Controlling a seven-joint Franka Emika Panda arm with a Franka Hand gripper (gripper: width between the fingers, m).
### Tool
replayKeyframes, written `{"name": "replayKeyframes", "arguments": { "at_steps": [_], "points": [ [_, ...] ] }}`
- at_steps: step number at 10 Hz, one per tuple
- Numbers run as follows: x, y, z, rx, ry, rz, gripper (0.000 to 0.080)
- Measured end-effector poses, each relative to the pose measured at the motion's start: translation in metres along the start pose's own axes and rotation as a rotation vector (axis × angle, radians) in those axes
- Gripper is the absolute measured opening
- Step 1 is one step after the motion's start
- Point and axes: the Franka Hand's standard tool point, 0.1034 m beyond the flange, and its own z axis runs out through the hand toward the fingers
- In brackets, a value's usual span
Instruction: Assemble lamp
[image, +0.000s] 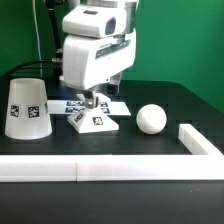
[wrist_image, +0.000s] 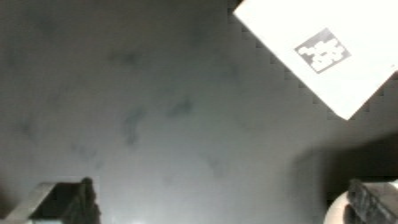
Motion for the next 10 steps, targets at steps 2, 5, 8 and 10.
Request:
{"name": "replayKeyframes", "arguments": {
  "at_steps": [2, 5, 8, 10],
  "points": [
    [0.001, -0.001, 0.001, 0.002, -0.001, 0.106, 0.0699],
    [0.003, -0.006, 0.002, -0.007, 0.005, 0.376, 0.0699],
    [-0.010, -0.030, 0.002, -0.033, 0.040, 0.533, 0.0699],
    [-0.022, -0.039, 0.004, -0.045, 0.055, 0.484, 0.0699]
  ]
}}
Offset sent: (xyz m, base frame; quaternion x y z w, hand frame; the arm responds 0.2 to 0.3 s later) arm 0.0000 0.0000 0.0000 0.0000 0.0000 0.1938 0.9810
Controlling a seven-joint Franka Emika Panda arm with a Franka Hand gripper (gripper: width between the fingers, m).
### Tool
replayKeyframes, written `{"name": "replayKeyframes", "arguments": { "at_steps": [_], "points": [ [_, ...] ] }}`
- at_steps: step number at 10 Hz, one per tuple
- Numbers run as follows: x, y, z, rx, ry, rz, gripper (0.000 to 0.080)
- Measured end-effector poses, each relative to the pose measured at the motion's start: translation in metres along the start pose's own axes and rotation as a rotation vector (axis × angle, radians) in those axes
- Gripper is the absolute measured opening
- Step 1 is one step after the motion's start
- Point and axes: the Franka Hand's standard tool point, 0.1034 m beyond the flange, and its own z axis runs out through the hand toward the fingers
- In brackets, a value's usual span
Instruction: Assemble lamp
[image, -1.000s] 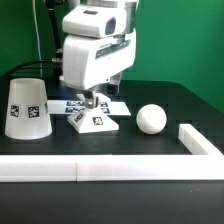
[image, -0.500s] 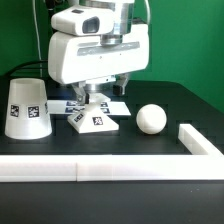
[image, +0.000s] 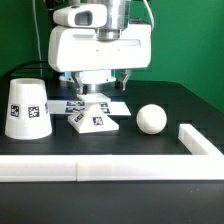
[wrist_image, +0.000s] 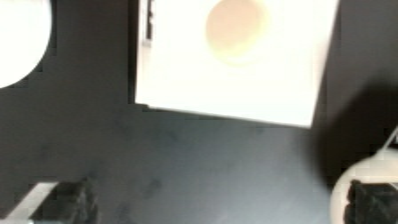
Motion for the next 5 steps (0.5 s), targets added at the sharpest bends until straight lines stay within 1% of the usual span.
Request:
{"name": "replayKeyframes", "arguments": {
  "at_steps": [1, 4, 5],
  "points": [
    [0.0030, -0.0005, 0.0003, 0.000, 0.001, -0.004, 0.0699],
    [0.0024, -0.0006, 0.0012, 0.001, -0.001, -0.006, 0.0699],
    [-0.0002, 0.0029, 0.0021, 0.005, -0.003, 0.010, 0.0699]
  ]
}}
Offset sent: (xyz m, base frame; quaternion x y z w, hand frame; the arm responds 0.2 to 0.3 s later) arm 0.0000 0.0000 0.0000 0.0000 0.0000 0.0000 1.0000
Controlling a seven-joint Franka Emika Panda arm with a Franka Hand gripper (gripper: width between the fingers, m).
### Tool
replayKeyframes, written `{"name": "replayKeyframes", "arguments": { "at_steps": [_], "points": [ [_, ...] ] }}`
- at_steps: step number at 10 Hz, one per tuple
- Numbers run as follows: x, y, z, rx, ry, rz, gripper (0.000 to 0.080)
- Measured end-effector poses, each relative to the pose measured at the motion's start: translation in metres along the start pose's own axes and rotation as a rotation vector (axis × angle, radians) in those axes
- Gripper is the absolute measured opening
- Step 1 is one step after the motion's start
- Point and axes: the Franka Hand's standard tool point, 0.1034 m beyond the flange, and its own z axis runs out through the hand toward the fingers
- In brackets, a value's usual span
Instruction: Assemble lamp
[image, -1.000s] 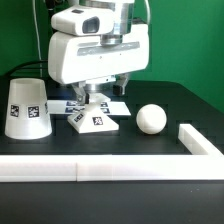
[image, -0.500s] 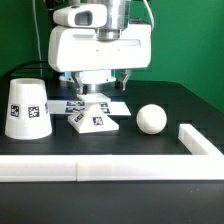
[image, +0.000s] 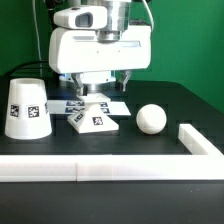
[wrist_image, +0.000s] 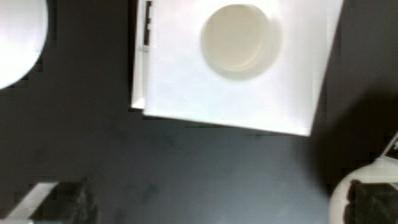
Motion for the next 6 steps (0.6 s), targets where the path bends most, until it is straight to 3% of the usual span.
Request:
{"name": "replayKeyframes", "arguments": {
  "at_steps": [4, 6],
  "points": [
    [-0.032, 0.005, 0.013, 0.011, -0.025, 0.030, 0.0699],
    [-0.034, 0.002, 0.018, 0.016, -0.034, 0.039, 0.0699]
  ]
}}
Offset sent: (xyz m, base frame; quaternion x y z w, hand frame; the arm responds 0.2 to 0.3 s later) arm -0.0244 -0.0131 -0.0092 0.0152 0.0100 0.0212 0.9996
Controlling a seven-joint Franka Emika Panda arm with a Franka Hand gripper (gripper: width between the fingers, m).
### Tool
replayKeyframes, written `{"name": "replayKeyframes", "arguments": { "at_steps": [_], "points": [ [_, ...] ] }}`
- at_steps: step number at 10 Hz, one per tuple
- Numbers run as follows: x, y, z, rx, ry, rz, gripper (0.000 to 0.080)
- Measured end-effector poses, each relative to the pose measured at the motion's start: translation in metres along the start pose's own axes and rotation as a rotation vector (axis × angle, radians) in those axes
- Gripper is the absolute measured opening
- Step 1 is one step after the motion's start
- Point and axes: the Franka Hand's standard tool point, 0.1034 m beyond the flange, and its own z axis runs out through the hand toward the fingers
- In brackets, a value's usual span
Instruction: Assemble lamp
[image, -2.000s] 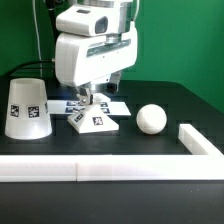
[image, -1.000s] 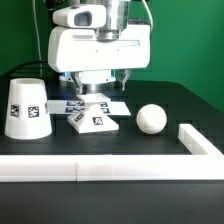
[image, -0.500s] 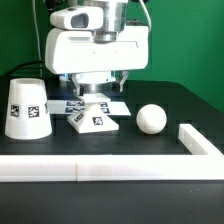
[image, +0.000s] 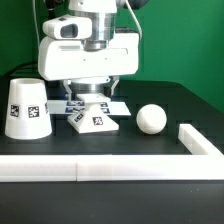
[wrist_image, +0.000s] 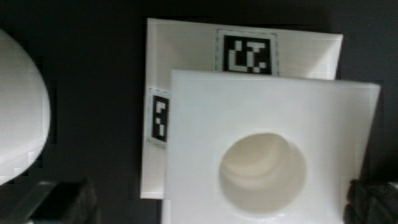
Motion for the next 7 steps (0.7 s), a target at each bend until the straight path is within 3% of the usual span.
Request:
{"name": "replayKeyframes", "arguments": {
  "at_steps": [5, 7],
  "points": [
    [0.0019, -0.0035, -0.0010, 0.000, -0.001, -0.010, 0.0699],
    [0.0032, -0.0027, -0.0081, -0.003, 0.002, -0.016, 0.0699]
  ]
}}
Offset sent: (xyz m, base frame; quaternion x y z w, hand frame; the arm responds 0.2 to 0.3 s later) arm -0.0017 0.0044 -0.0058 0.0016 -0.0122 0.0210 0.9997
